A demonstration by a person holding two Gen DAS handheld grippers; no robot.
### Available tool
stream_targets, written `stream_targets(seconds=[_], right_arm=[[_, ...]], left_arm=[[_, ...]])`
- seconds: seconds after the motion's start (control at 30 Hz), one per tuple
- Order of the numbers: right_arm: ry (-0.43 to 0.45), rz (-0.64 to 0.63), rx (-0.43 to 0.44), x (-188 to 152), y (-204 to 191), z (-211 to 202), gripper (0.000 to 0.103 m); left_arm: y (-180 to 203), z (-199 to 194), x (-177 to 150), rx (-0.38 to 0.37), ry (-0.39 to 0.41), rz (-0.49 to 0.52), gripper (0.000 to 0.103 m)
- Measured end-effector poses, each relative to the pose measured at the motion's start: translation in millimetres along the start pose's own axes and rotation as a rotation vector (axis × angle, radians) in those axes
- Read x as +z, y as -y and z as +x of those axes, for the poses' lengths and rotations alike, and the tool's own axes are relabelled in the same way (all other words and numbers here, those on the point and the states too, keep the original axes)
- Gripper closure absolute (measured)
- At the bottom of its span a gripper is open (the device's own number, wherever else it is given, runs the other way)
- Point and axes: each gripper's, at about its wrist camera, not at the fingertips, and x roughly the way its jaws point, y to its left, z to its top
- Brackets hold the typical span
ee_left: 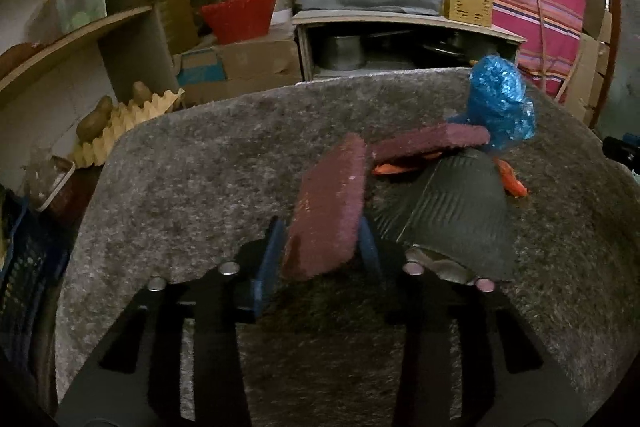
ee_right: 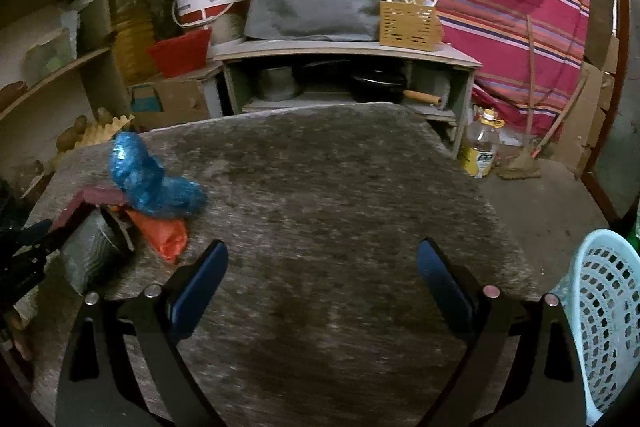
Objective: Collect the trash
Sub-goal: 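Return to the table and grasp the maroon scouring pad with the left gripper, then grasp the blue plastic bag with the right gripper while the left holds the pad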
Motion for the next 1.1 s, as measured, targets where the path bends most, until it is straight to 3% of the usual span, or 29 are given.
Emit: stream_targets(seconds=[0.07,0.27,0.57,0.9,1.0,1.07,1.1], right_arm=[[0.005,-0.011,0.01,2,-8,0,0.01],[0.017,-0.056,0.038,9,-38,1,0.01],[0.008,-0.128,0.084,15,-89,11,0.01],[0.021,-0.169,0.071,30,-129,32,0.012],[0.0,-0.177,0.088,34,-134,42,0.036],[-0.019,-0.175,0.128,33,-136,47,0.061],[-0.025,-0.178,0.141,33,-136,49,0.067]], left_arm=[[0,-2,2,-0.005,0.008,0.001,0.082],[-11,-8,7,0.027,0.042,-0.019,0.089],[-49,-30,13,0.135,0.11,-0.084,0.09],[-79,-36,15,0.223,0.122,-0.1,0.09],[-87,-36,16,0.231,0.117,-0.123,0.09],[-92,-35,17,0.224,0.114,-0.146,0.09],[-94,-35,18,0.224,0.111,-0.156,0.09]])
